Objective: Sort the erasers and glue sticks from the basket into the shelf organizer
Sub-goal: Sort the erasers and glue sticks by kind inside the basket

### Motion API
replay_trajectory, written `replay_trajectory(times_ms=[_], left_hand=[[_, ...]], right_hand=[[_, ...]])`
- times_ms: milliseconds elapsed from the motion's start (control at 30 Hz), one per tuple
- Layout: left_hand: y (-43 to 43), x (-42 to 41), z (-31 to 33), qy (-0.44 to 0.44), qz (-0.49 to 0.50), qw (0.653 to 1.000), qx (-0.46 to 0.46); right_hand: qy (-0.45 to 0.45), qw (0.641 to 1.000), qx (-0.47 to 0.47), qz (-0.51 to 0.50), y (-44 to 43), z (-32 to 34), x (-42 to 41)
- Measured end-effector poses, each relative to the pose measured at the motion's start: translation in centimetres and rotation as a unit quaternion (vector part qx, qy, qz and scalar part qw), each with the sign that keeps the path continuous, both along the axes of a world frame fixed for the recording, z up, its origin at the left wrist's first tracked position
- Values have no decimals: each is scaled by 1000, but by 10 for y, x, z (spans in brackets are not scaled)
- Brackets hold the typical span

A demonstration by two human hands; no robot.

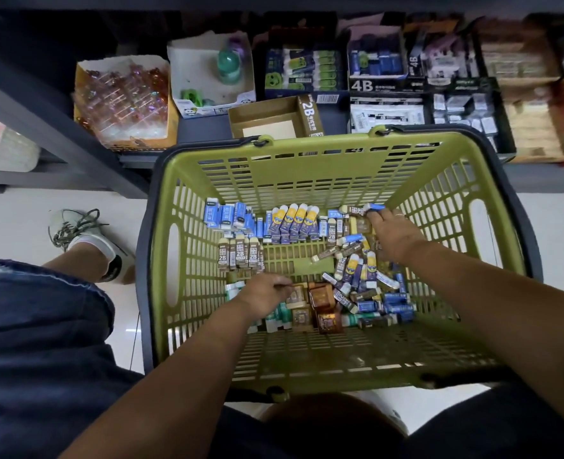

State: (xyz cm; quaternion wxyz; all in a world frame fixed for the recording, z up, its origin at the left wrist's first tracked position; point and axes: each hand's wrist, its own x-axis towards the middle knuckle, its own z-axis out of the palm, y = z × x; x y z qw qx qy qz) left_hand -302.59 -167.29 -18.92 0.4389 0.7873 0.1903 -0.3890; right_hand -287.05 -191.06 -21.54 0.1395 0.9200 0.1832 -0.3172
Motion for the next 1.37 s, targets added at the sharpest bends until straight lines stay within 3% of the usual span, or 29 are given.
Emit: replay_trajectory(times_ms=[300, 567, 833, 900, 1067, 1200, 1367], left_hand=[[3, 2, -9, 5, -15, 1000, 5], [-1, 3, -10, -11, -32, 999, 17], [3, 5, -5, -5, 28, 999, -29], [4, 6, -3, 0, 70, 997, -30], [7, 10, 2, 1, 148, 988, -34], [11, 7, 1, 14, 143, 989, -14], [11, -1, 0, 90, 128, 985, -68]], right_hand=[[84, 996, -35, 4, 5, 20, 11], [45, 996, -68, 32, 9, 16, -1], [66, 993, -91, 21, 20, 45, 0], [70, 995, -62, 22, 34, 65, -3], [172, 971, 160, 44, 92, 93, -41], [212, 952, 170, 138, 123, 83, -82], [245, 943, 137, 178, 122, 68, -92]])
